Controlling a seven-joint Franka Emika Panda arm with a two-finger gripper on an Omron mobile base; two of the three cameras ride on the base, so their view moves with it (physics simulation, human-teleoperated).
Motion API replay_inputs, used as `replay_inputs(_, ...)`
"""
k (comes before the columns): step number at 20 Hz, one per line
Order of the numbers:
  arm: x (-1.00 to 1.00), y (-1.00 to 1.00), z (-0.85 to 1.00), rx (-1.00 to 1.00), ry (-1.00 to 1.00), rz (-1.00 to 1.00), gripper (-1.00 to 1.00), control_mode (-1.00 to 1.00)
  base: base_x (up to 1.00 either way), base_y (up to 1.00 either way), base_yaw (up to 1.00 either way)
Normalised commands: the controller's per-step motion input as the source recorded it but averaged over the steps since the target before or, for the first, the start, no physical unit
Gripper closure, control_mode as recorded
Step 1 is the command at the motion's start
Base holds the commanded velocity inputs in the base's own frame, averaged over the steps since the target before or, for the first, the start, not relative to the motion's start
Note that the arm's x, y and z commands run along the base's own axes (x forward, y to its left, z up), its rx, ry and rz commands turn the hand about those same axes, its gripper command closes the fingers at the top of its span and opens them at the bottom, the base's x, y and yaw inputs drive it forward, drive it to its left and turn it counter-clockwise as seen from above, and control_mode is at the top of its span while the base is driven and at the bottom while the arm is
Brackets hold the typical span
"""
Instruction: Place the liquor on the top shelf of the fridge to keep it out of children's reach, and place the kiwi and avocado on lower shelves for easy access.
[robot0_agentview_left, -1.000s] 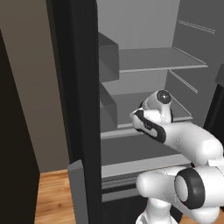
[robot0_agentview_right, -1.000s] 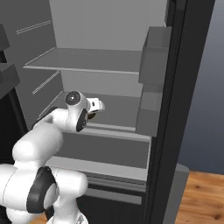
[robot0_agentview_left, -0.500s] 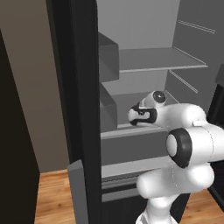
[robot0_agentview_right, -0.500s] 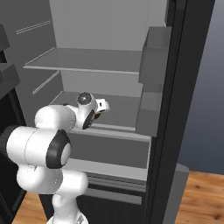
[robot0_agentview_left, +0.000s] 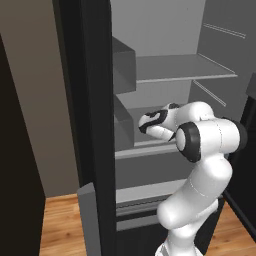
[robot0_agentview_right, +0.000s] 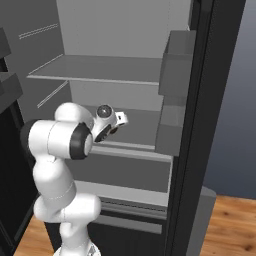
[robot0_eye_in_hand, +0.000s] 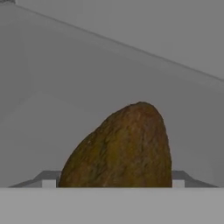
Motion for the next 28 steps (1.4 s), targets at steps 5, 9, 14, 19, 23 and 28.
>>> replay_inputs(5,0.17,0.00,0.00,0.01,-0.04,0.05,-1.00,-1.00,0.00,0.00,0.00)
replay_inputs(9,-0.08,0.00,0.00,0.00,-0.10,0.10,-1.00,-1.00,0.00,0.00,0.00)
replay_inputs(14,-0.49,0.08,0.17,-0.04,-0.05,0.10,-1.00,-1.00,0.00,0.00,0.00)
replay_inputs(19,-0.52,0.02,0.40,-0.08,0.00,0.04,-1.00,-1.00,0.00,0.00,0.00)
replay_inputs(23,-0.19,0.00,0.20,-0.08,0.02,0.00,-1.00,-1.00,0.00,0.00,0.00)
replay_inputs(28,-0.65,-0.01,0.35,-0.09,0.14,0.00,-1.00,-1.00,0.00,0.00,0.00)
